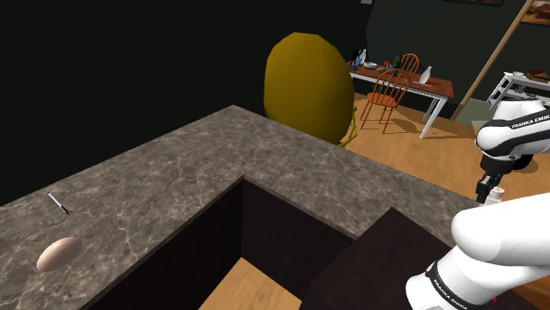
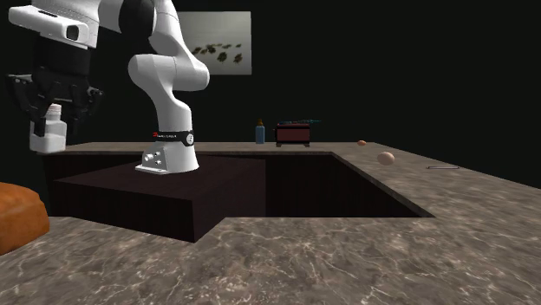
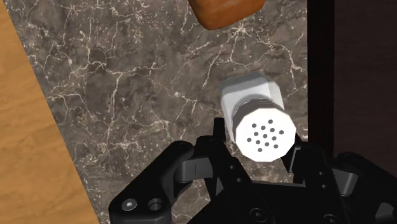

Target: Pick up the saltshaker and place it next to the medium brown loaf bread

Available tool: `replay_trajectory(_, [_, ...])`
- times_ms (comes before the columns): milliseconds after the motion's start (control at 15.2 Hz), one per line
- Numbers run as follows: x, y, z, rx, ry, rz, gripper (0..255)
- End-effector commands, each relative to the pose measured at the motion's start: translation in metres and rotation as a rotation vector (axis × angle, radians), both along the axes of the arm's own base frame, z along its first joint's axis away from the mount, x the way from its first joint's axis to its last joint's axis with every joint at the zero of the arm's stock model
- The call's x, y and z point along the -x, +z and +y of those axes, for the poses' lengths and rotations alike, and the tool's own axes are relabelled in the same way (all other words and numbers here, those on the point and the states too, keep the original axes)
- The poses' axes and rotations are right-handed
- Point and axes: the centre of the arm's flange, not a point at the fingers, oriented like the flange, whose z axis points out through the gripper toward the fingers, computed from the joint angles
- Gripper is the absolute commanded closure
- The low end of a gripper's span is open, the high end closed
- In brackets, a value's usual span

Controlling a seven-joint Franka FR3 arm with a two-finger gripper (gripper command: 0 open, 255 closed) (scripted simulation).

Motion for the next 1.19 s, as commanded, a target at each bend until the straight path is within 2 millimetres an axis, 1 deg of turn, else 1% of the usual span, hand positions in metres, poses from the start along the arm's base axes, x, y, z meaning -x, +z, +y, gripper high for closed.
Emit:
replay_trajectory(0, [0.022, 0.001, -0.018, 0.000, 0.002, 0.001, 255])
replay_trajectory(396, [0.083, 0.001, -0.069, 0.000, 0.002, 0.001, 255])
replay_trajectory(462, [0.087, 0.001, -0.073, 0.000, 0.002, 0.001, 255])
replay_trajectory(1122, [0.087, -0.052, -0.073, 0.000, 0.002, 0.001, 255])
